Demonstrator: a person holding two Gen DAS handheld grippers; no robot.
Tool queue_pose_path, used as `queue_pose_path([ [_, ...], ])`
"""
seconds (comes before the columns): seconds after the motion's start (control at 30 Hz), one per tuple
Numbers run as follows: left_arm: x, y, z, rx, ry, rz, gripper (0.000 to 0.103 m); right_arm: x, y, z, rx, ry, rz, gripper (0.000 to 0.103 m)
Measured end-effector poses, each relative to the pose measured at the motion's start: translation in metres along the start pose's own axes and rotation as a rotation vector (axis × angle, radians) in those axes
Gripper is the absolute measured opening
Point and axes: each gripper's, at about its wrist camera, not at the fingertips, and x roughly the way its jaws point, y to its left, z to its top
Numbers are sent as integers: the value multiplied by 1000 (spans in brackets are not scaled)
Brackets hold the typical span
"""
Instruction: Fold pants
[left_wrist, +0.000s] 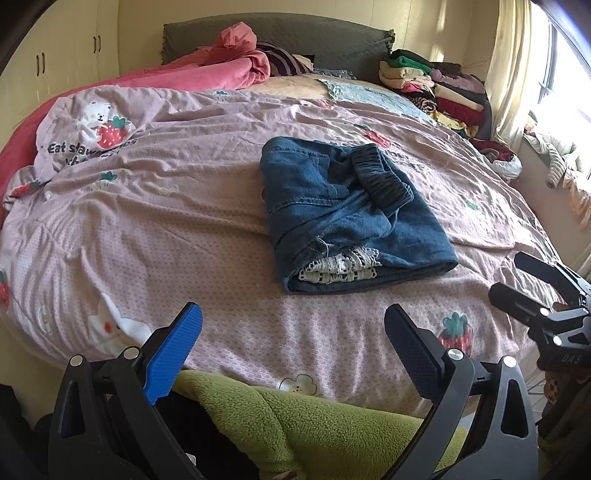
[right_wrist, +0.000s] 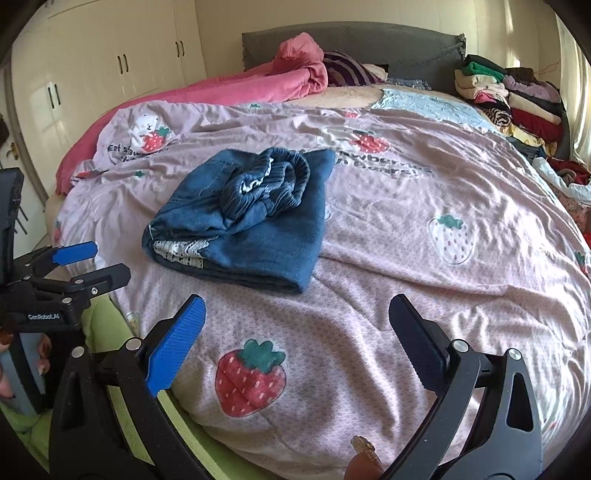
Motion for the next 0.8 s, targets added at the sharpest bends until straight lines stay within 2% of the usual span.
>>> queue_pose_path([
  [0.3,4,2,-1,-7,22,5,99,0,4,0,2,0,-10,94],
  [0.8,1,6,0,-22,12,2,99,-2,9,5,-12,-9,-5,94],
])
